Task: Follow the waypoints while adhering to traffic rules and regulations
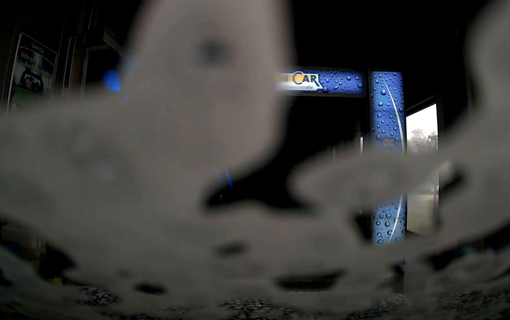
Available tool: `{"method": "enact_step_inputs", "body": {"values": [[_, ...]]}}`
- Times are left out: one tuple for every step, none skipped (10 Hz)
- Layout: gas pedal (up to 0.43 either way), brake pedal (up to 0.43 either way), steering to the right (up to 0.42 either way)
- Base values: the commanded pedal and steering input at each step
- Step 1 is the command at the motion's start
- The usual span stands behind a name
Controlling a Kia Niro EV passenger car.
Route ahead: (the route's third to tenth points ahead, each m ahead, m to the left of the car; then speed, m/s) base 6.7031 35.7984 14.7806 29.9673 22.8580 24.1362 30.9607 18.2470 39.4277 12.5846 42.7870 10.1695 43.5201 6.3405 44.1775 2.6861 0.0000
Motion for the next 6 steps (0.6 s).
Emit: {"method": "enact_step_inputs", "body": {"values": [[0.000,0.000,-0.014],[0.000,0.000,-0.015],[0.000,0.000,-0.015],[0.000,0.000,-0.014],[0.000,0.000,-0.014],[0.000,0.000,-0.014]]}}
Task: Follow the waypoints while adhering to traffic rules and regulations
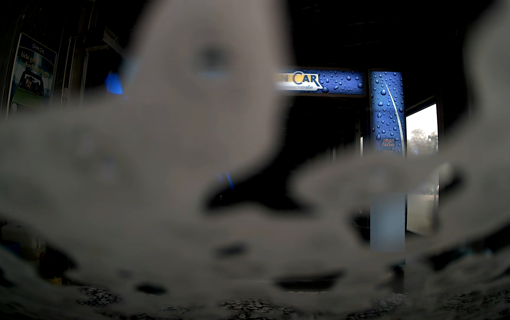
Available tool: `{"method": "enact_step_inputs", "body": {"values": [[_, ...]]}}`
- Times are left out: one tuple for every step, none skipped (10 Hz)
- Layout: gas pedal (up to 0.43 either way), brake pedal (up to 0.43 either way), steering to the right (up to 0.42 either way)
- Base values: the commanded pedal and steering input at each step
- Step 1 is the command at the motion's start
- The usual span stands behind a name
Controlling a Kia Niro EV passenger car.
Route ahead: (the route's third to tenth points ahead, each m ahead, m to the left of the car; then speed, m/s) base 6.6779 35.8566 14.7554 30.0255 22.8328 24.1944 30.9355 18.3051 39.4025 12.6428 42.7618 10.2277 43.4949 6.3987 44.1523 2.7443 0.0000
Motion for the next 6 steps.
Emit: {"method": "enact_step_inputs", "body": {"values": [[0.000,0.000,-0.015],[0.000,0.000,-0.014],[0.000,0.000,-0.014],[0.000,0.000,-0.014],[0.000,0.000,-0.015],[0.000,0.000,-0.014]]}}
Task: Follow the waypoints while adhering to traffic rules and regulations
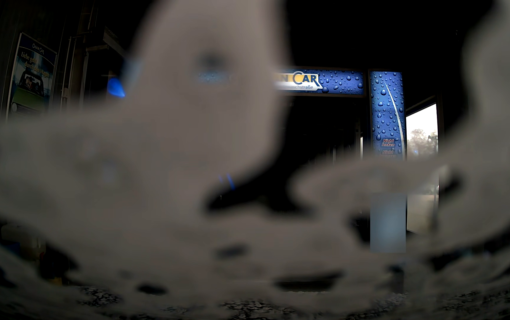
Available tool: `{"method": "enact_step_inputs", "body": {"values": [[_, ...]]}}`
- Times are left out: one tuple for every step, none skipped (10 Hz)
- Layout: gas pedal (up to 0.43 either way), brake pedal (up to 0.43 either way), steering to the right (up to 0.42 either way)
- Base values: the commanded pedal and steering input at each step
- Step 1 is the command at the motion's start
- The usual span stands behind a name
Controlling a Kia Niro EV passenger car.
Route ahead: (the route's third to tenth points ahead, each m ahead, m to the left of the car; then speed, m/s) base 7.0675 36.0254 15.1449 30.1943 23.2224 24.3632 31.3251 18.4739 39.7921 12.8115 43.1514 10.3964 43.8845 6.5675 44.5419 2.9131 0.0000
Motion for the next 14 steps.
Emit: {"method": "enact_step_inputs", "body": {"values": [[0.000,0.000,-0.014],[0.000,0.006,-0.014],[0.000,0.000,-0.015],[0.000,0.000,-0.015],[0.000,0.000,-0.014],[0.000,0.000,-0.014],[0.000,0.000,-0.014],[0.000,0.000,-0.015],[0.000,0.000,-0.014],[0.000,0.000,-0.014],[0.000,0.000,-0.014],[0.000,0.000,-0.014],[0.000,0.000,-0.014],[0.000,0.006,-0.014]]}}
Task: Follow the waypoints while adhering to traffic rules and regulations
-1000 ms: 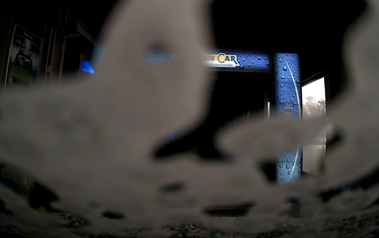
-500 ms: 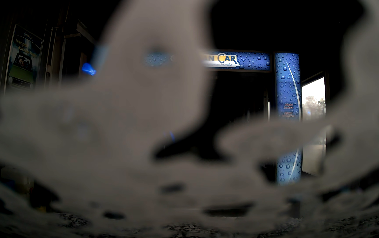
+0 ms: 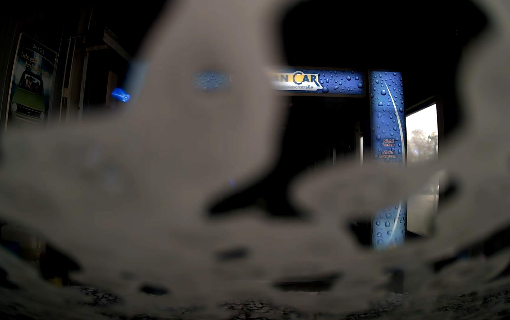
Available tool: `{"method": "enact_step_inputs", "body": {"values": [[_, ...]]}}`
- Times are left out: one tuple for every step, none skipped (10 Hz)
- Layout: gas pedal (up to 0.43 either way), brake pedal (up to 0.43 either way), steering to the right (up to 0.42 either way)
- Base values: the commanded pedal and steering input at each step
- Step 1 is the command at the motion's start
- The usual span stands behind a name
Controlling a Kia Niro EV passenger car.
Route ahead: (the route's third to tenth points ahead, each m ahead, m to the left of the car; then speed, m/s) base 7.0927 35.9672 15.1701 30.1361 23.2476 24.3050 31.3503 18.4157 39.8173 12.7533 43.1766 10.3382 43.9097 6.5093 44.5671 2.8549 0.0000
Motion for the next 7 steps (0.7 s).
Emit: {"method": "enact_step_inputs", "body": {"values": [[0.000,0.000,-0.014],[0.000,0.000,-0.014],[0.000,0.000,-0.014],[0.000,0.000,-0.015],[0.000,0.000,-0.014],[0.000,0.000,-0.014],[0.000,0.000,-0.014]]}}
